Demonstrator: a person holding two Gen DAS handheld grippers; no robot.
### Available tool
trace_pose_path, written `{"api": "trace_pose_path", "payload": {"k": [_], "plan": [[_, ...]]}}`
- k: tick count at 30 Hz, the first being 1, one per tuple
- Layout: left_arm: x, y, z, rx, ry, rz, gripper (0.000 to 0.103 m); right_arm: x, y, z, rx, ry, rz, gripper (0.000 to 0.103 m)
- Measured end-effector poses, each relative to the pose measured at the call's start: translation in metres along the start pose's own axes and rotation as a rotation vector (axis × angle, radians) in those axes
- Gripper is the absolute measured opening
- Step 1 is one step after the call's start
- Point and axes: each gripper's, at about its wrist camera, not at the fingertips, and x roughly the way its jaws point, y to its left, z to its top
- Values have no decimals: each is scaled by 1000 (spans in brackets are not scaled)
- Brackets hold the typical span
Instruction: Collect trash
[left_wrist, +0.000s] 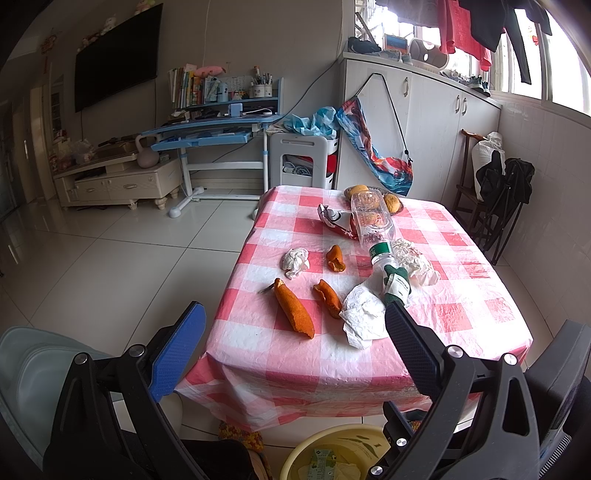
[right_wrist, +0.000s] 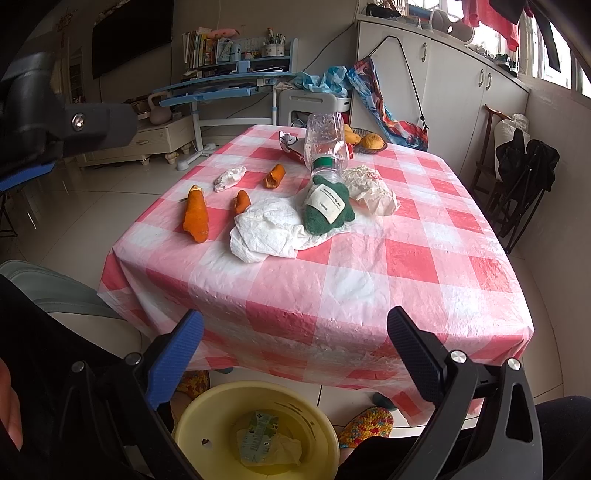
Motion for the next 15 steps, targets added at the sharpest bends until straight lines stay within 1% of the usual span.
{"api": "trace_pose_path", "payload": {"k": [15], "plan": [[2,1,-1,3,4,5,94,2,-1,-1,4,11,6,95]]}}
